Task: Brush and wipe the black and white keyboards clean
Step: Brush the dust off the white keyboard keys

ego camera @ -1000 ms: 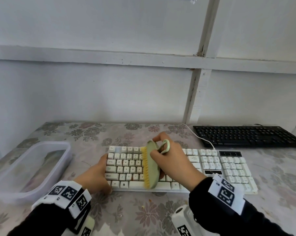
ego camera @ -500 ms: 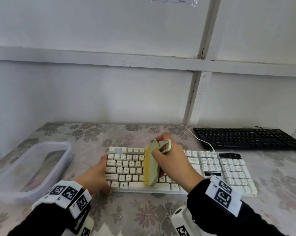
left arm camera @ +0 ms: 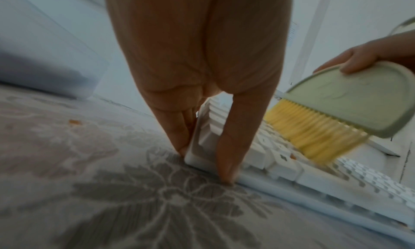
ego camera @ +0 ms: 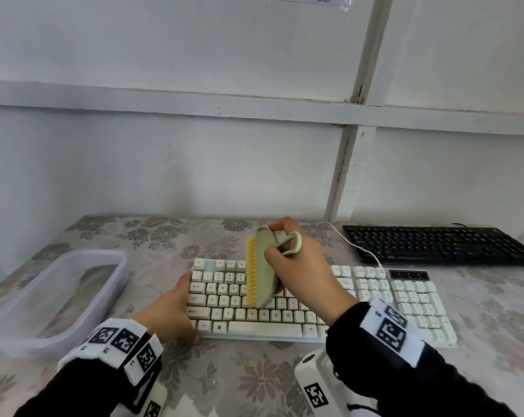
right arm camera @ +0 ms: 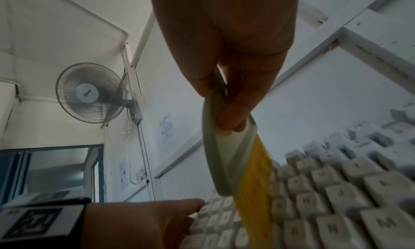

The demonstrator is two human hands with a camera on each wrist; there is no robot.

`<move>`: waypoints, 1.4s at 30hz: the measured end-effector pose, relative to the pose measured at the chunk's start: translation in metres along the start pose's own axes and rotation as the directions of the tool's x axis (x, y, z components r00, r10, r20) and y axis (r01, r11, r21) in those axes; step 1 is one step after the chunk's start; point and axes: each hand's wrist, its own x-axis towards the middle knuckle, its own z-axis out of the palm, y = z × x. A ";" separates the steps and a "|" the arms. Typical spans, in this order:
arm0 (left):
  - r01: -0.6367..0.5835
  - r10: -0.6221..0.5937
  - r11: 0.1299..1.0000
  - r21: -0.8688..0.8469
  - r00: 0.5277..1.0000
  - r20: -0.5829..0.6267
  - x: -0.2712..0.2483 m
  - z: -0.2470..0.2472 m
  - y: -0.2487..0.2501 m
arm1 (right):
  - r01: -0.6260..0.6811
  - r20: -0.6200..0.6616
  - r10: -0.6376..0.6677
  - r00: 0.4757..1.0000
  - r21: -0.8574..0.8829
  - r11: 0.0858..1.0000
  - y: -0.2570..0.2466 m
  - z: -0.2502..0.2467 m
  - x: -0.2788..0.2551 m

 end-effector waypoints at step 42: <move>-0.022 0.022 1.000 0.015 1.000 -0.003 -0.001 0.000 0.002 | -0.212 0.241 0.193 0.951 0.056 0.976 0.004 0.005 -0.027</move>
